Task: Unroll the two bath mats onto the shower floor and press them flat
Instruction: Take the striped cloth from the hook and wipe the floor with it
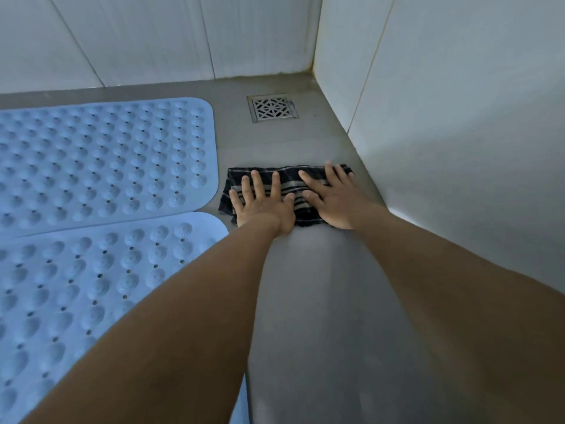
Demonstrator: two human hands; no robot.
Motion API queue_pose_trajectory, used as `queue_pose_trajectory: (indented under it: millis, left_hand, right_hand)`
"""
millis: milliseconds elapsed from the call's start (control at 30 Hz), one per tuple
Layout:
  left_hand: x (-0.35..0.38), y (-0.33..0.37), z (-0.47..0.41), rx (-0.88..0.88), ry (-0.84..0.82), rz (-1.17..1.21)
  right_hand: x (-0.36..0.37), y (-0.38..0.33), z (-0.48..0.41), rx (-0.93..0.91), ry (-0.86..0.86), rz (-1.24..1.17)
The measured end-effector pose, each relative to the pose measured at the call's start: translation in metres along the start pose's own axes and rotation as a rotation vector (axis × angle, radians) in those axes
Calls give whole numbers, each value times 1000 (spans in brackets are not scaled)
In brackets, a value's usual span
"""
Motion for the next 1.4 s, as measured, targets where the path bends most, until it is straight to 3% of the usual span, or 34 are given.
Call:
queue_pose_trajectory:
  millis: [1033,1400]
  left_hand:
    - [135,32,217,-42,-39,56]
    - [166,28,268,32,-54,49]
  right_hand:
    - [105,11,219,-1,-87,59]
    - [132,4,277,7,-114,36]
Point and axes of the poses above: each hand's wrist, its own z-axis away from the middle knuckle, its own x-axis out of the palm, y = z × x, the point moved 8 cm from there along -z, towards the middle knuckle, and after that the axes turned 9 degrees about -y, right-handed, at the moved point
